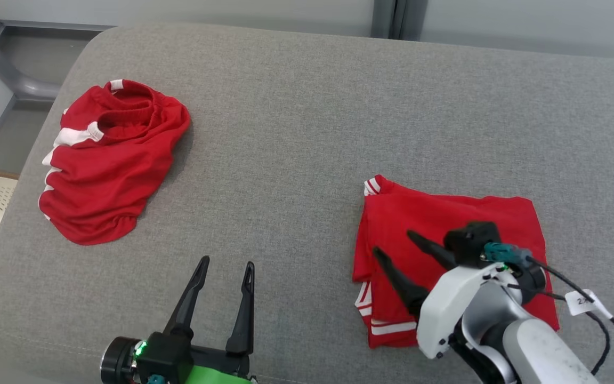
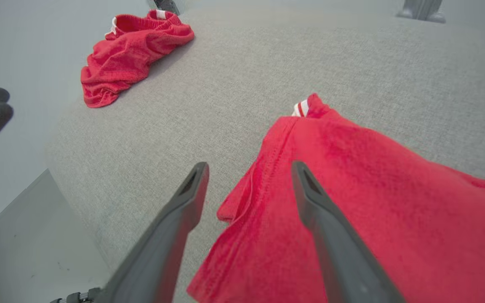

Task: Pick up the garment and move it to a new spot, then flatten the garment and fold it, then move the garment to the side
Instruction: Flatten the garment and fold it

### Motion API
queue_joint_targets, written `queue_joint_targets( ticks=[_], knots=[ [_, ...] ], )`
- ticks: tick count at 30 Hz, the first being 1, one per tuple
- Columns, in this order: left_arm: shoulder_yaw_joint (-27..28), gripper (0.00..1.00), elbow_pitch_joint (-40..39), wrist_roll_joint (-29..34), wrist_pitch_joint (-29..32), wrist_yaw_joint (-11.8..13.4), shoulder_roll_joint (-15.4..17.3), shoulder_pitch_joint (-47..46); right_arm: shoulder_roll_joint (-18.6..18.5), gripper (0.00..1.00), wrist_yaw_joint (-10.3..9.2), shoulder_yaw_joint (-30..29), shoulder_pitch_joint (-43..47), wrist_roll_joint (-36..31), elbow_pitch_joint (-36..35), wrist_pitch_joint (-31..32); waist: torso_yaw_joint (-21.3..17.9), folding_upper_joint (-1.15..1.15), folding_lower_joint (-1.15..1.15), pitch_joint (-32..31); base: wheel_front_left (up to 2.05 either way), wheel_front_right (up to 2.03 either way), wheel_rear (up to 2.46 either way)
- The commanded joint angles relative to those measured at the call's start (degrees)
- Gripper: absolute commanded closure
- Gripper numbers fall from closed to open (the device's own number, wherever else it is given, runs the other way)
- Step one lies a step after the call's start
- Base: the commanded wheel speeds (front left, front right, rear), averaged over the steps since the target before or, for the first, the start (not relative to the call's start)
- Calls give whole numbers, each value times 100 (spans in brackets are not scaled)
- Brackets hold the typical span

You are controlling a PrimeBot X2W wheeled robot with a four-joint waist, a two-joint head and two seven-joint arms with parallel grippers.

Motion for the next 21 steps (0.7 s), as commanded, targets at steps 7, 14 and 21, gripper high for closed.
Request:
queue_joint_targets(
  ticks=[7, 14, 21],
  knots=[
    [156, 0, -111, -43, -15, 125, 4, 15, -390, 0, -2, -736, 16, 132, -535, -611, -376, 0, 0, -98, 0, 0, 0],
    [434, 0, -123, -154, -15, 209, 4, 81, -762, 0, -1, -988, -42, -250, 201, -2350, -906, 0, 0, -292, 0, 0, 0],
    [719, 0, -162, -327, -15, 337, 4, 241, -506, 0, -3, -1064, 47, -702, 1131, -3590, -1276, 0, 0, -625, 0, 0, 0]
  ],
)
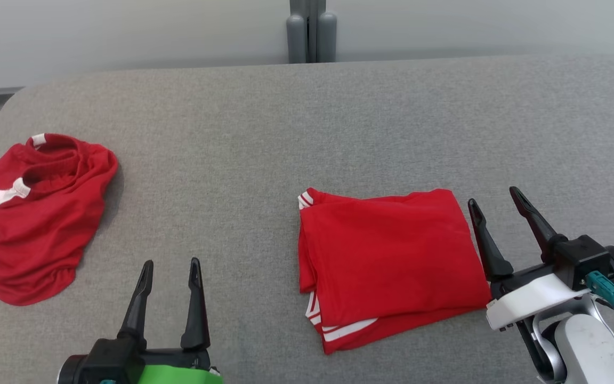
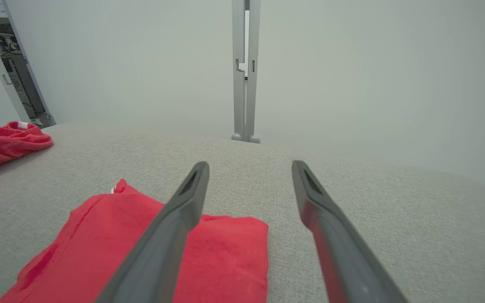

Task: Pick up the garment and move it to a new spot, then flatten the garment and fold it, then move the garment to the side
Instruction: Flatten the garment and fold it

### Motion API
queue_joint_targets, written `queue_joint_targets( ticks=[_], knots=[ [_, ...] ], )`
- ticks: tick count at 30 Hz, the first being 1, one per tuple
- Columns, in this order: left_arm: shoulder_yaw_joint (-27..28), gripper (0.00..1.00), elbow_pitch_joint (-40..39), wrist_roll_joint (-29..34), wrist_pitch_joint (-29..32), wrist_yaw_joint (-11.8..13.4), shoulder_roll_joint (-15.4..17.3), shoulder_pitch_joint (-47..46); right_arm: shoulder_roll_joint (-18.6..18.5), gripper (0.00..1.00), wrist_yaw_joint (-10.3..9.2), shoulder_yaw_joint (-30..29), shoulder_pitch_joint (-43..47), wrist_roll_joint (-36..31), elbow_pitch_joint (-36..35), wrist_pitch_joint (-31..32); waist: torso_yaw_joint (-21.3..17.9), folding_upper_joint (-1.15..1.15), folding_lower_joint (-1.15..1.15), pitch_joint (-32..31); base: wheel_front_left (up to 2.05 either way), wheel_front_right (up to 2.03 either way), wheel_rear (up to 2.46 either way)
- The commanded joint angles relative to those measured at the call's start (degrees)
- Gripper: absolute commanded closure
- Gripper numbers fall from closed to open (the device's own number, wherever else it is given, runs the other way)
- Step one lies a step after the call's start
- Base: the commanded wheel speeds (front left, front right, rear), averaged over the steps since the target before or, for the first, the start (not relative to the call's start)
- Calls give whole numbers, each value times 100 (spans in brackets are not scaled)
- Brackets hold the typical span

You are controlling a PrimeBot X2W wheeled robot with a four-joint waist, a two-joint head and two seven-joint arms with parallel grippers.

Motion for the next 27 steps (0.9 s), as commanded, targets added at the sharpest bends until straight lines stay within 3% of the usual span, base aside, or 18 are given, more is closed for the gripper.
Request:
queue_joint_targets(
  ticks=[1, 12, 27],
  knots=[
    [62, 0, -83, -57, -16, -2, 4, 75, 89, 0, -5, -101, 65, -97, -62, -43, -245, 0, 0, -307, 0, 0, 0],
    [257, 0, -14, 162, -9, -236, 5, 462, 572, 0, -5, -382, 892, -424, -444, -36, -380, 0, 0, -816, 0, 0, 0],
    [253, 0, -40, 433, -9, -308, 5, 613, 709, 0, -5, -337, 1206, -462, -296, -37, -390, 0, 0, -961, 0, 0, 0]
  ],
)
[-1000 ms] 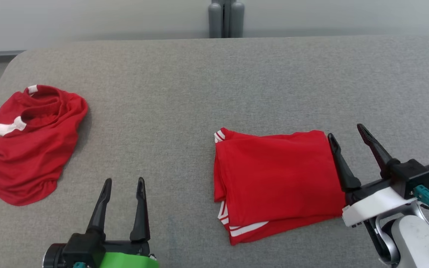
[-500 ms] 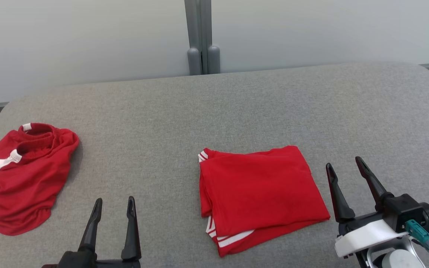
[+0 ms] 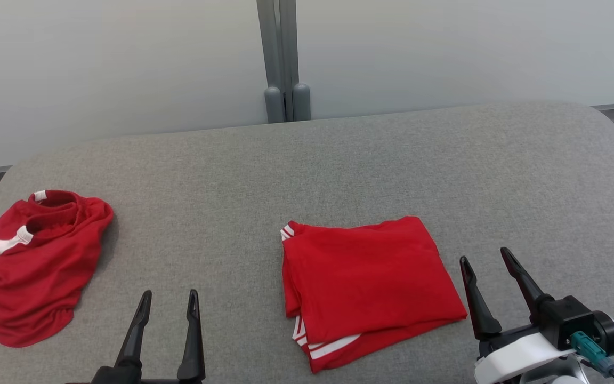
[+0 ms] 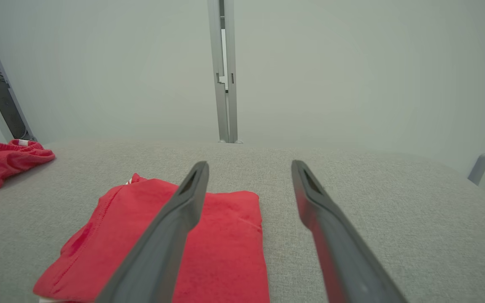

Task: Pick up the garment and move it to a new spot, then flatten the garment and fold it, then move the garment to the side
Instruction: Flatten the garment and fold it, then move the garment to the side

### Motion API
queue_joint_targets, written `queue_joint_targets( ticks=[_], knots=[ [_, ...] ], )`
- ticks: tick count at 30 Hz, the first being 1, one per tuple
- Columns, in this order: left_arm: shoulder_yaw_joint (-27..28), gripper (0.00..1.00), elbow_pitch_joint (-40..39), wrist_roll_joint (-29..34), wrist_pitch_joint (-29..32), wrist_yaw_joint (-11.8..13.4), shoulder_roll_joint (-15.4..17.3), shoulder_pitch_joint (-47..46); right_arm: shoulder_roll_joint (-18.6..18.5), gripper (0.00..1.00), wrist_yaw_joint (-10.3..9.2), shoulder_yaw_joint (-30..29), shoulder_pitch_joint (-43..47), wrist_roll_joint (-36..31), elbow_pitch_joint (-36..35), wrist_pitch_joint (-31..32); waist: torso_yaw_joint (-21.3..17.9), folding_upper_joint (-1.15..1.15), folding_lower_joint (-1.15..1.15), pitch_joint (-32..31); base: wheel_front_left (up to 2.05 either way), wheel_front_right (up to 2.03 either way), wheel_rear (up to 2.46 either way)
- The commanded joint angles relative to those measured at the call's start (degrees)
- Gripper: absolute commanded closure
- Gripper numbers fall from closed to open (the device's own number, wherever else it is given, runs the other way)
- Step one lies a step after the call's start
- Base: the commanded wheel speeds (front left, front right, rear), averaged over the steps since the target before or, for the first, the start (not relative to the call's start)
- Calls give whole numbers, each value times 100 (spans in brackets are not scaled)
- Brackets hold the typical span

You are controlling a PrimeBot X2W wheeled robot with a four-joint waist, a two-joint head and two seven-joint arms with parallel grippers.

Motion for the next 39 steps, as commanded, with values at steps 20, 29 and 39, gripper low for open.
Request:
queue_joint_targets(
  ticks=[20, 29, 39],
  knots=[
    [-82, 0, 109, 200, -1, -92, 8, 6, 51, 0, -5, 130, 42, 56, 183, -15, 2, 0, 0, -38, 0, 0, 0],
    [-149, 0, 86, 278, -1, 8, 8, -53, -12, 0, -5, 173, 31, 136, 204, -15, 37, 0, 0, 30, 0, 0, 0],
    [-256, 0, 79, 240, -1, -40, 8, -200, -367, 0, -4, 896, -437, 1015, 512, -15, 102, 0, 0, 325, 0, 0, 0]
  ],
)
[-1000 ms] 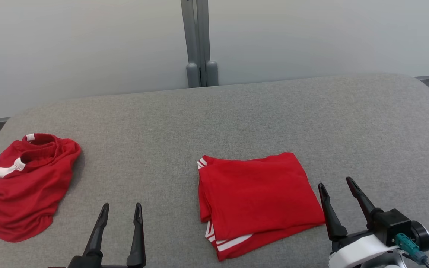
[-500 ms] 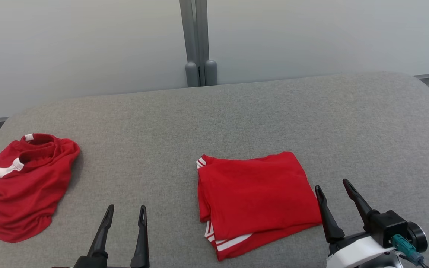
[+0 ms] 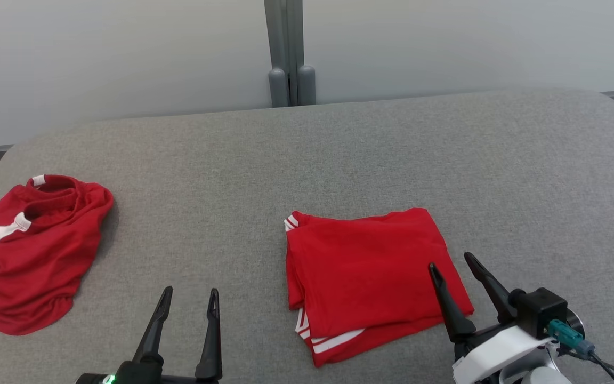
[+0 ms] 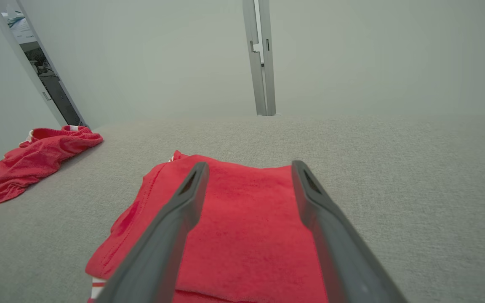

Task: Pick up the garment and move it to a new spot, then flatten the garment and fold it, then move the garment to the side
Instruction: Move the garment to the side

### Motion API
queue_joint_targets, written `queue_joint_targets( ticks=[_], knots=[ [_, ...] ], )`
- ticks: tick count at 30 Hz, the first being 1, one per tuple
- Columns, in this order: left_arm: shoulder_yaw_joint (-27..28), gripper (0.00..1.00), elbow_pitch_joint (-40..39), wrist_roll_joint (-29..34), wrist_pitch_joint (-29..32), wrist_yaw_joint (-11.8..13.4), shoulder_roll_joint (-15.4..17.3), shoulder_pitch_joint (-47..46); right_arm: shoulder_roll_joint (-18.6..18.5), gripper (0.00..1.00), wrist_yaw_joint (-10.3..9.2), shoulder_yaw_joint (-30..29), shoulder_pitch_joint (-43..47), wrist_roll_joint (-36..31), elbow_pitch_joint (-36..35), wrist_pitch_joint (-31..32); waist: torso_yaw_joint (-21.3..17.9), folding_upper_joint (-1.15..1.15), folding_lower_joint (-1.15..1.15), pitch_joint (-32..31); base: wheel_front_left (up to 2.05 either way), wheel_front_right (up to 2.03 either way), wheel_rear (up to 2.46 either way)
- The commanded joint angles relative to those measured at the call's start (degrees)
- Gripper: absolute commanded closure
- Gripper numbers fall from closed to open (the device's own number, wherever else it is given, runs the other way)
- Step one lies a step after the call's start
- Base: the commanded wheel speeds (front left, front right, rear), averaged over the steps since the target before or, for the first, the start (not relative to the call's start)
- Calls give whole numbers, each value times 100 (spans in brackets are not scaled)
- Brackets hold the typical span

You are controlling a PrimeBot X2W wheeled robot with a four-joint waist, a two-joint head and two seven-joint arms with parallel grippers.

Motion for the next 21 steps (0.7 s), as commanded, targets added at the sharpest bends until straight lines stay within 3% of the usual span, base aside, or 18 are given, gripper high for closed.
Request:
queue_joint_targets(
  ticks=[1, 9, 15, 21],
  knots=[
    [-12, 0, -8, -17, -1, -27, 8, -125, -152, 0, -4, 124, -179, 270, 79, -15, 19, 0, 0, 116, 0, 0, 0],
    [-166, 0, 10, -18, 0, -138, 8, -452, -1125, 0, -3, 988, -1239, 2194, 1144, 27, 177, 0, 0, 635, 0, 0, 0],
    [-306, 0, 73, -88, -1, -172, 8, -646, -1806, 0, -3, 1727, -1810, 3833, 1473, 678, 342, 0, 0, 863, 0, 0, 0],
    [-389, 0, 46, -145, -1, -167, 8, -808, -2194, 0, -3, 2225, -2157, 4356, 1681, 827, 479, 0, 0, 1092, 0, 0, 0]
  ],
)
